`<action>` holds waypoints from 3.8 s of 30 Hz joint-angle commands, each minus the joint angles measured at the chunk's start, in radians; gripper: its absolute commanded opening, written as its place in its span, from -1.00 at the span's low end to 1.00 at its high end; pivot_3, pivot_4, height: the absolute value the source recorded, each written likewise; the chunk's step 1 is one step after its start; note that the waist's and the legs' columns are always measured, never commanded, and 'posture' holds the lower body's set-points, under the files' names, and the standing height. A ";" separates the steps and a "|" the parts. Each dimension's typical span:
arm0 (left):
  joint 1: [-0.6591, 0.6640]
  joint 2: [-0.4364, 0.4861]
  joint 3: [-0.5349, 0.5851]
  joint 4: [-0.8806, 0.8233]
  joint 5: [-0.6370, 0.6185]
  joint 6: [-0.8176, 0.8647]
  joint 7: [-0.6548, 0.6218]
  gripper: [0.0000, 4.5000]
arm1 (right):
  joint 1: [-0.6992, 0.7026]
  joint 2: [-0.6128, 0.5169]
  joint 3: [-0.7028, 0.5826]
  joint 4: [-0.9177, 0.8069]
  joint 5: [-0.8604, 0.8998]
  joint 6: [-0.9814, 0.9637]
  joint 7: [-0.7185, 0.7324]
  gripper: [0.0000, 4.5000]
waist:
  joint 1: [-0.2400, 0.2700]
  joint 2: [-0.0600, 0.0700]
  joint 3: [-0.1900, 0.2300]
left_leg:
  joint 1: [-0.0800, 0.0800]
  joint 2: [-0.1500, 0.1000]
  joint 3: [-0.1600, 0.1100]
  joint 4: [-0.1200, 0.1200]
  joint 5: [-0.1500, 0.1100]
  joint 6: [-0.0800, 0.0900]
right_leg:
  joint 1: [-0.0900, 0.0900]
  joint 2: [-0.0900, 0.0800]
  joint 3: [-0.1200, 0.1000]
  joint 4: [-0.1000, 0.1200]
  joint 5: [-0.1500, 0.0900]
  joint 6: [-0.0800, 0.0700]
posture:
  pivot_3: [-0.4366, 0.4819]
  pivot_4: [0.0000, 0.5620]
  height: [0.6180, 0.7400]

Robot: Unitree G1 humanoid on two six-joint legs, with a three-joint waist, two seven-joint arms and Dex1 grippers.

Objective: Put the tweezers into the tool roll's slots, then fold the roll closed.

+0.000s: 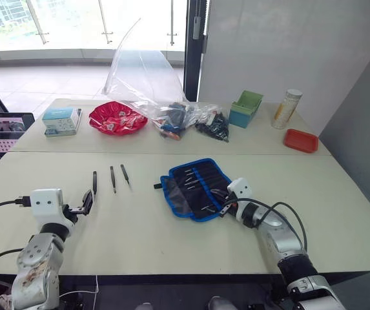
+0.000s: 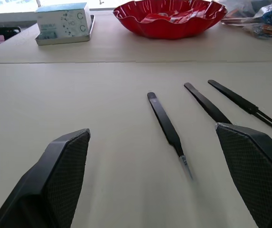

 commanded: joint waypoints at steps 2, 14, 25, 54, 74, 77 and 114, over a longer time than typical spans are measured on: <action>-0.080 0.015 -0.044 0.093 0.016 0.042 0.026 0.99 | 0.049 -0.009 -0.006 0.000 -0.017 0.030 -0.020 -1.00 | 0.000 0.000 0.000 | 0.000 0.000 0.000 -0.001 0.000 0.000 | 0.000 -0.001 0.000 0.000 0.000 0.000 | -0.05 -0.47 0.98; -0.180 0.006 -0.135 0.245 0.056 0.075 0.049 0.19 | 0.091 -0.017 -0.016 -0.069 -0.020 0.054 -0.036 -1.00 | 0.016 0.001 0.000 | -0.001 -0.002 -0.001 -0.002 0.000 0.000 | 0.000 -0.002 -0.001 -0.001 0.000 0.000 | -0.05 -0.47 0.98; -0.183 0.019 -0.089 0.251 0.028 0.042 0.027 -0.99 | 0.090 -0.016 -0.022 -0.068 -0.022 0.053 -0.051 -1.00 | 0.021 0.001 0.000 | -0.001 -0.002 -0.001 -0.002 0.000 0.000 | 0.000 -0.002 -0.001 -0.002 0.000 0.000 | -0.05 -0.47 0.98; -0.694 0.143 -0.721 0.487 0.211 -0.184 -0.821 -0.99 | 0.267 0.011 -0.035 -0.315 0.016 0.124 -0.137 -1.00 | 0.029 0.004 0.002 | -0.014 -0.003 -0.005 -0.002 0.000 0.000 | -0.004 -0.001 -0.003 -0.012 0.000 0.003 | -0.05 -0.47 0.98; -0.716 0.121 -0.741 0.498 0.251 -0.025 -0.859 -0.99 | 0.269 0.016 -0.031 -0.324 0.005 0.148 -0.153 -1.00 | 0.007 0.006 0.003 | -0.014 -0.003 -0.006 -0.002 0.000 0.000 | -0.005 0.000 -0.003 -0.010 0.000 0.003 | -0.05 -0.47 0.98; -0.694 0.124 -0.733 0.482 0.251 -0.014 -0.849 -0.99 | 0.259 0.016 -0.028 -0.309 0.004 0.147 -0.149 -1.00 | 0.006 0.006 0.003 | -0.014 -0.002 -0.006 -0.001 0.000 0.000 | -0.005 0.000 -0.003 -0.010 0.000 0.003 | -0.05 -0.47 0.98; -0.912 -0.200 -0.696 1.059 0.337 -0.376 -0.689 -0.60 | 0.253 0.009 -0.007 -0.294 -0.016 0.150 -0.148 -1.00 | 0.008 0.006 0.003 | -0.014 -0.004 -0.006 0.001 0.000 0.000 | -0.004 -0.001 -0.003 -0.009 0.001 0.004 | -0.05 -0.47 0.98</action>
